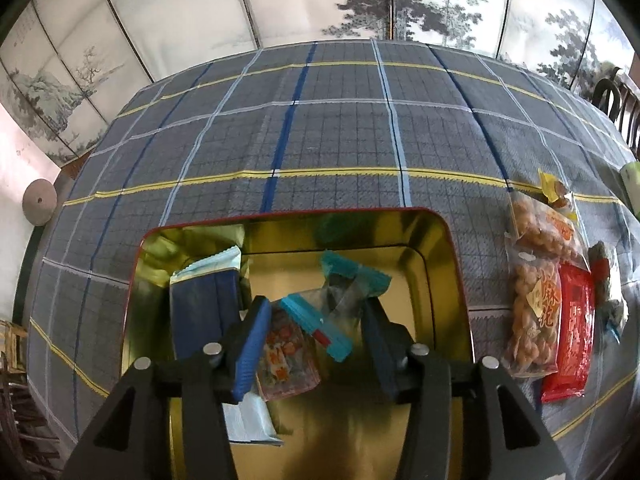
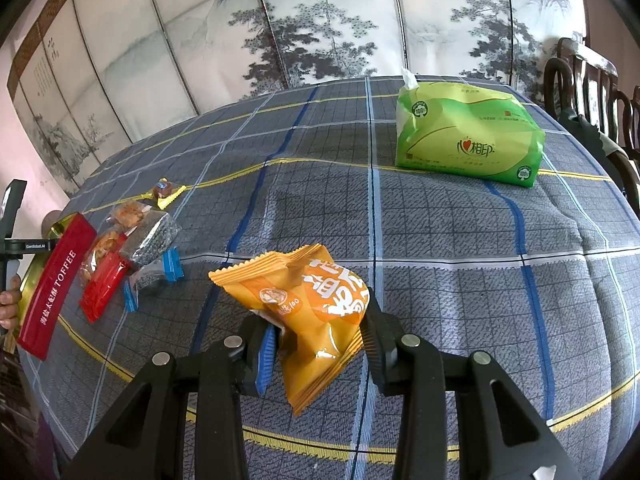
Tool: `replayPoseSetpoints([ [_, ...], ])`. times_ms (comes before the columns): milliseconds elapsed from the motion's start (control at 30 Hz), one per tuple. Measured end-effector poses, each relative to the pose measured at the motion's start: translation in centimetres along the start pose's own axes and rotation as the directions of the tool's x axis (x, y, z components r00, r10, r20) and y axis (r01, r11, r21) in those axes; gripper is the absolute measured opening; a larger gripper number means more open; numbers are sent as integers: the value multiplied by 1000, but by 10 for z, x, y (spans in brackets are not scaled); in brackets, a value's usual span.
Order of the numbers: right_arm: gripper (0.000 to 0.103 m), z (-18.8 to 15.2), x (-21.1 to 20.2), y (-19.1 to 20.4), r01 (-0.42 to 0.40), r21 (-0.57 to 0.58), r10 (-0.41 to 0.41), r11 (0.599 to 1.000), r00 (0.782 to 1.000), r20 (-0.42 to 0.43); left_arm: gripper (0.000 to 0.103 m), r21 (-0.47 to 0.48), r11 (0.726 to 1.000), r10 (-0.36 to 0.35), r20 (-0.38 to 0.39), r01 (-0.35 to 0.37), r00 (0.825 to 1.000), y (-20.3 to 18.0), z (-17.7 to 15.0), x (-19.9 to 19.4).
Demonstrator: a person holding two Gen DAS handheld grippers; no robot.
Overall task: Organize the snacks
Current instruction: 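Lower the candy packet into the tin and open the left tool, then carry the orange snack bag with the right tool over the gold tin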
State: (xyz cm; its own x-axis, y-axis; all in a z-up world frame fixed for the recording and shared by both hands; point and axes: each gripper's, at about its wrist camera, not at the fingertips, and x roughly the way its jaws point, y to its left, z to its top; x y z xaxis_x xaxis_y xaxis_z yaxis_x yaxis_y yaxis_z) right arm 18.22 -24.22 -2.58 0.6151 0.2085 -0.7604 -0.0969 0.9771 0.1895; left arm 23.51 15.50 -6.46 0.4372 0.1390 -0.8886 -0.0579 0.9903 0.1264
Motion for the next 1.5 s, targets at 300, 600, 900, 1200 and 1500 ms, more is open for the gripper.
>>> replayPoseSetpoints([
  [300, 36, 1, 0, 1, 1, -3, -1, 1000, 1000, -2, 49, -17, 1000, 13, 25, -13, 1000, 4, -6, -14],
  [600, 36, -3, 3, 4, 11, -9, -11, 1000, 1000, 0, 50, -20, 999, 32, 100, -30, 994, 6, -24, -54],
  [900, 35, -4, -2, 9, 28, -33, -28, 999, 1000, -8, 50, -30, 999, 43, 138, -39, 989, 7, -47, -88],
  [1200, 35, 6, -28, 36, -41, -39, 43, 998, 998, 36, 50, -34, 999, 33, 141, -28, 989, 8, -71, -105],
  [1500, 35, 19, -41, 150, -248, -228, 259, 942, 966, 21, 50, -104, 993, 65, 134, -51, 989, 36, -104, -116],
])
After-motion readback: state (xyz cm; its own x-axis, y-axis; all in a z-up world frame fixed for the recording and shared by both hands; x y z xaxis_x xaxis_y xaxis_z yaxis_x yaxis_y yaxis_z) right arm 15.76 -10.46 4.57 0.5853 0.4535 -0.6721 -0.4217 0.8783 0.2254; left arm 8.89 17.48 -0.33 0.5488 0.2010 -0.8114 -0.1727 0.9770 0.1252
